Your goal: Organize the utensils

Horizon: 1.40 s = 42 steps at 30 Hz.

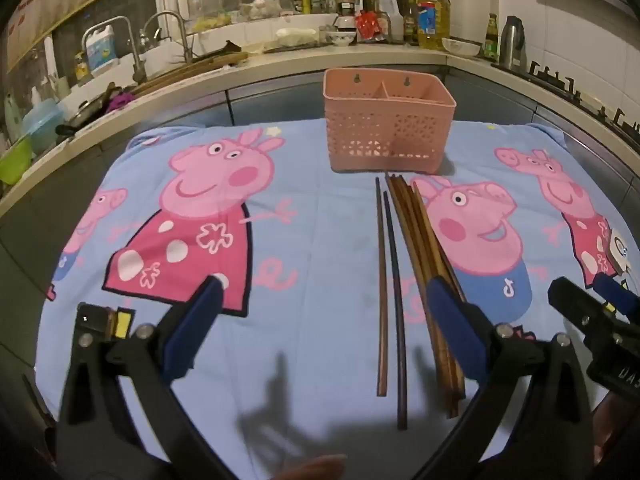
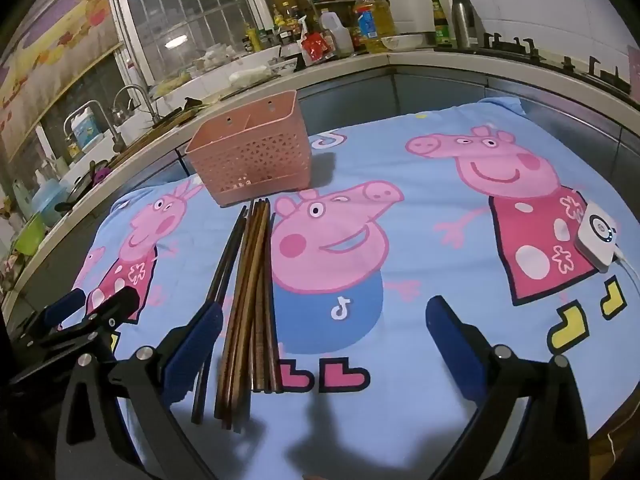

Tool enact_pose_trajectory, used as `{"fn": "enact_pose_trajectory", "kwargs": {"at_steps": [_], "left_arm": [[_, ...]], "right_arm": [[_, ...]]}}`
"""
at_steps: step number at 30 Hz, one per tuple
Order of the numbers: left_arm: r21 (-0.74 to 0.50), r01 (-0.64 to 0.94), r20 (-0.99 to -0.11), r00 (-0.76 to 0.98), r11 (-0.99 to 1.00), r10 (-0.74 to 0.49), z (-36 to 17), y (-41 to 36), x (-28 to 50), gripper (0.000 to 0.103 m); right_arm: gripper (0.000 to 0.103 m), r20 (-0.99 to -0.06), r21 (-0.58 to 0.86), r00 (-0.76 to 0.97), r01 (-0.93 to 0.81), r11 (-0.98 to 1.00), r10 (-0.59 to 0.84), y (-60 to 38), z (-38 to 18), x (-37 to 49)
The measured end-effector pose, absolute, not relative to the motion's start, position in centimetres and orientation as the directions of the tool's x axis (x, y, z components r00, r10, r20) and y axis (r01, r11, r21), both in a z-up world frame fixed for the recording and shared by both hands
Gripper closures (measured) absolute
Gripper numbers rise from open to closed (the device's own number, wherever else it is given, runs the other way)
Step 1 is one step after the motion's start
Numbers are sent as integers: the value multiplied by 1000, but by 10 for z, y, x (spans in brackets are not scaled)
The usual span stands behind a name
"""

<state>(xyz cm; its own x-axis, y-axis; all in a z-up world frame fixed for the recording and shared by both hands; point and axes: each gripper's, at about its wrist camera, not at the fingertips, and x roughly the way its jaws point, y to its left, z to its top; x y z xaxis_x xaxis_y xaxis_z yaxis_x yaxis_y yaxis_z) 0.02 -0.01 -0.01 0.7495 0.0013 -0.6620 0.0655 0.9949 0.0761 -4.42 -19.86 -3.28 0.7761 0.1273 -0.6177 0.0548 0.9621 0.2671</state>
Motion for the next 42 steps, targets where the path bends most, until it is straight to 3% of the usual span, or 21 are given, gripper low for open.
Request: {"fn": "enact_pose_trajectory", "kwargs": {"at_steps": [14,25,30,37,42], "left_arm": [[52,83,-678,735,995,-26,-2,0,3,5],[20,115,-717,694,993,-66,-19,9,-9,8],[37,115,-690,722,993,-58,-16,8,-22,10],[54,56,-604,797,997,-12,0,13,-39,13],[4,44,-606,795,999,-32,1,17,-48,13]], "right_arm": [[34,-620,276,780,108,955,91,-200,-43,-56],[34,-621,302,764,31,953,172,-191,-52,-74],[34,-588,368,765,-36,929,263,-187,-53,-78],[34,-531,300,822,-43,953,204,-181,-31,-93],[34,-525,286,831,-34,958,186,-182,-27,-97]]}}
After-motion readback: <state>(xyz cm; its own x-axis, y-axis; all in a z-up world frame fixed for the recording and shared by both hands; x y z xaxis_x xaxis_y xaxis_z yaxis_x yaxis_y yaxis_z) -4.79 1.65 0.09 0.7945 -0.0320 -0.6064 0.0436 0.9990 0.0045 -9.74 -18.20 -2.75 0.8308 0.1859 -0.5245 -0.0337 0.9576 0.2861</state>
